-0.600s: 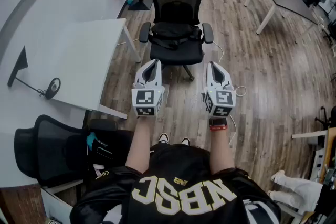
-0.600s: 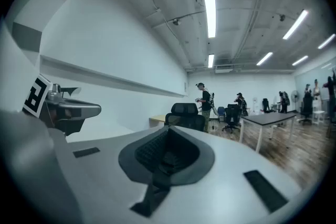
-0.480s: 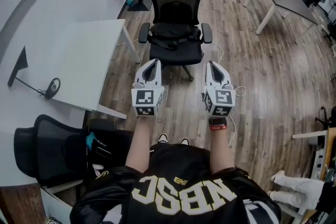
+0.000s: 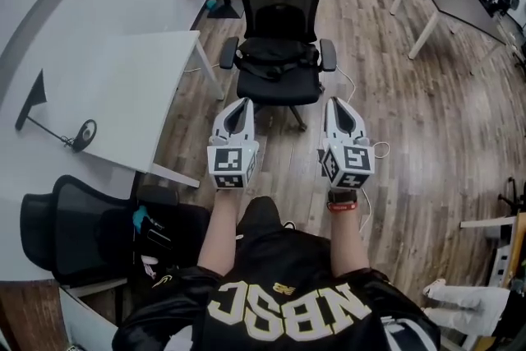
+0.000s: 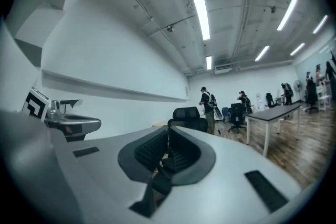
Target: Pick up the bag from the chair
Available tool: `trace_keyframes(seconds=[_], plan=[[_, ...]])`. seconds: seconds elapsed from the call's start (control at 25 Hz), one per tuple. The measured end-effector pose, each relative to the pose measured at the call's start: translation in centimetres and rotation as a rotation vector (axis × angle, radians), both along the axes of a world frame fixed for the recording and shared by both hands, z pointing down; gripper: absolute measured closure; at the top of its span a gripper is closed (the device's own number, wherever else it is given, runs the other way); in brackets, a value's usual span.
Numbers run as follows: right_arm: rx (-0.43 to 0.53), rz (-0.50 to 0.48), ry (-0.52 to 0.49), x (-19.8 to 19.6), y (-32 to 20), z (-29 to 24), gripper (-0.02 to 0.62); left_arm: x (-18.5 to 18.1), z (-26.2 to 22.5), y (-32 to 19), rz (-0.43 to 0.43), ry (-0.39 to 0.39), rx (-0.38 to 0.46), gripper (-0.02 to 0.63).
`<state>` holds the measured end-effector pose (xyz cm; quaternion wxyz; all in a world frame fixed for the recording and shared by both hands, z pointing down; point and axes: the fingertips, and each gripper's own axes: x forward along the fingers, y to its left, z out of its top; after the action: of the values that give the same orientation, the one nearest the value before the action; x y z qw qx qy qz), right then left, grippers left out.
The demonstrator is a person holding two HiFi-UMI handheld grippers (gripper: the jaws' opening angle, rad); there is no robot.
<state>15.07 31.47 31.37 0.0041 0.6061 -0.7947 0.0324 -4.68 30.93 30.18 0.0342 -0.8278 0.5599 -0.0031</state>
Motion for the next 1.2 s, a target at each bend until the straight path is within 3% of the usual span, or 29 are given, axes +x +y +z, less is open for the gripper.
trace_keyframes(seconds=[0.12,0.32,0.84,1.2], plan=[[-0.01,-0.009,-0.008,0.1,-1.0,0.6,0.575,0.1,1.4,-1.3,-0.011,0.011,-0.023,0.592],[-0.057,-0.017,-0.001,-0.1,-6.9,3.0,0.575,0.6,2.8,-7.2,0.005,0.013,-0.04,0.592],[-0.151,-0.015,0.037,-1.9,-28.0,5.1,0.575,0.6,3.7,-30.6,0.063,0.073,-0.096,0.592],[-0.265,-0.069,0.048,-6.0,-40.0,10.3,0.575,-0.4,10.1,-41.5,0.111,0.055,-0.242,0.592]])
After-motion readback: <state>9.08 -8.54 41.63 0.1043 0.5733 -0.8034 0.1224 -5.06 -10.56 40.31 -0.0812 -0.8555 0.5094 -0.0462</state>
